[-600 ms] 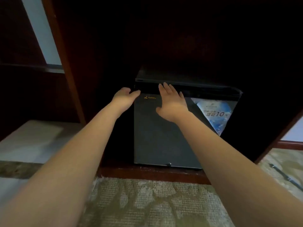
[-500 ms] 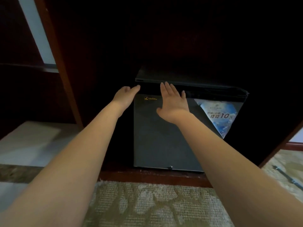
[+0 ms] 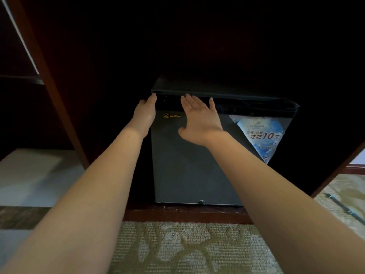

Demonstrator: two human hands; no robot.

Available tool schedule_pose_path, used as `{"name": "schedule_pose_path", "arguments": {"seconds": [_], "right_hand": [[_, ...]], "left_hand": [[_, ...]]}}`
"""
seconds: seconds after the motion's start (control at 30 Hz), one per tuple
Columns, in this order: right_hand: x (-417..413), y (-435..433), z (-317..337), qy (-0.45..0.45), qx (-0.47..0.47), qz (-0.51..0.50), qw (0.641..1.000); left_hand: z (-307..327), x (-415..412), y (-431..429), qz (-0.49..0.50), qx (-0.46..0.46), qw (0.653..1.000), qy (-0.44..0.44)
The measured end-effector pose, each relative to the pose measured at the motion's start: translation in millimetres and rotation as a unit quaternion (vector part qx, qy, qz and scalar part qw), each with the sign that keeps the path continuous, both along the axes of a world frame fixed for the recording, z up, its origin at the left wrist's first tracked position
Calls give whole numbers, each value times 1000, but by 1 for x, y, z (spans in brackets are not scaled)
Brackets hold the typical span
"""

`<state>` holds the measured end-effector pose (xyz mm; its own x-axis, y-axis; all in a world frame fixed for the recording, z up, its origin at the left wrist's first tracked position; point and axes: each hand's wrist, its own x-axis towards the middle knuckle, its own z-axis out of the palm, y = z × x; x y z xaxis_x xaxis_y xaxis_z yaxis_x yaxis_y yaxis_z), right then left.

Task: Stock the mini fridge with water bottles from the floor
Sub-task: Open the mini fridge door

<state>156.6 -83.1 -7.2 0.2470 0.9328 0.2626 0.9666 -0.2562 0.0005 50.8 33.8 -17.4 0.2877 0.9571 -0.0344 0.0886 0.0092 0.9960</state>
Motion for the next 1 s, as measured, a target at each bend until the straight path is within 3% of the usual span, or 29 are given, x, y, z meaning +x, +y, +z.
{"name": "schedule_pose_path", "arguments": {"seconds": [0.27, 0.4, 0.8, 0.9, 1.0], "right_hand": [[-15, -17, 17, 6, -105, -6, 994], [-27, -47, 17, 2, -108, -3, 994], [-63, -163, 21, 22, -109, -39, 993], [-67, -193, 15, 98, -70, -47, 992], [-71, -227, -3, 277, 18, -55, 959]], "left_hand": [[10, -19, -25, 2, -23, 1000, 13], [11, -38, -57, 29, -32, 998, 42], [29, -80, -182, -19, 11, 995, 97], [35, -83, -206, -15, 39, 989, 144], [33, -84, -238, -14, 61, 982, 176]]}}
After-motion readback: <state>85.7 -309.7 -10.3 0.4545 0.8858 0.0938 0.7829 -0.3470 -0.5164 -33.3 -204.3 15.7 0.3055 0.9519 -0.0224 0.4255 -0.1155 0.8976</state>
